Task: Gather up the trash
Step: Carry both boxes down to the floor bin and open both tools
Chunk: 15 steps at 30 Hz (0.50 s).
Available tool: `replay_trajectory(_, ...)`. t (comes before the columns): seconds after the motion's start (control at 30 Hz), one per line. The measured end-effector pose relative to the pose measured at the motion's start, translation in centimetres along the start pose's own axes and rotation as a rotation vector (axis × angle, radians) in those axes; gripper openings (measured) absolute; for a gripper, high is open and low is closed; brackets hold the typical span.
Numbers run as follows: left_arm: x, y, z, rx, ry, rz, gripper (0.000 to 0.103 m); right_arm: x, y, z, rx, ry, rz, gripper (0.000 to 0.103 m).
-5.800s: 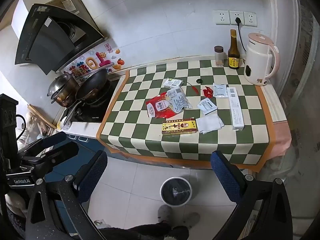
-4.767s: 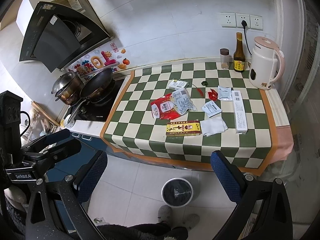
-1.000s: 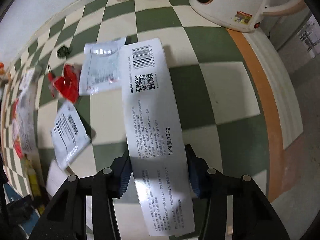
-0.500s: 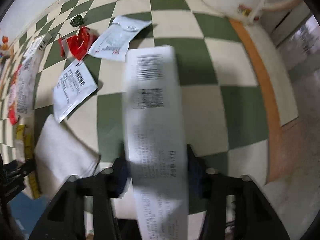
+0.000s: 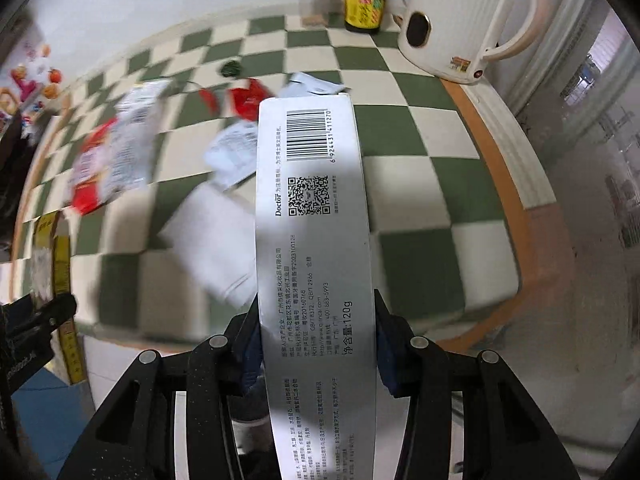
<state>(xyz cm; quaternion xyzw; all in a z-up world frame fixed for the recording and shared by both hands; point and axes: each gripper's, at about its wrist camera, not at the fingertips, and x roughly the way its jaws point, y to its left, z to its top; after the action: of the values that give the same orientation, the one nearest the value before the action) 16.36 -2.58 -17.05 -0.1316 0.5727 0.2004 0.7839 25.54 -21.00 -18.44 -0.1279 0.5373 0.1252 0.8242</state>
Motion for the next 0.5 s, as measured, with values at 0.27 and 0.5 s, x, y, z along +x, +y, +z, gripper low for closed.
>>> replay_trajectory(0.27, 1.7, 5.2, -10.2, 0.014, 0.091, -0.082, 0.056, -1.6, 5.7, -13.3, 0.018, 0.085, 0.059, 0.048)
replay_trajectory(0.5, 13.3, 7.0, -17.7, -0.044, 0.355, -0.162, 0.056, 5.9, 8.2, -25.0, 0.048, 0.338, 0.127, 0.048)
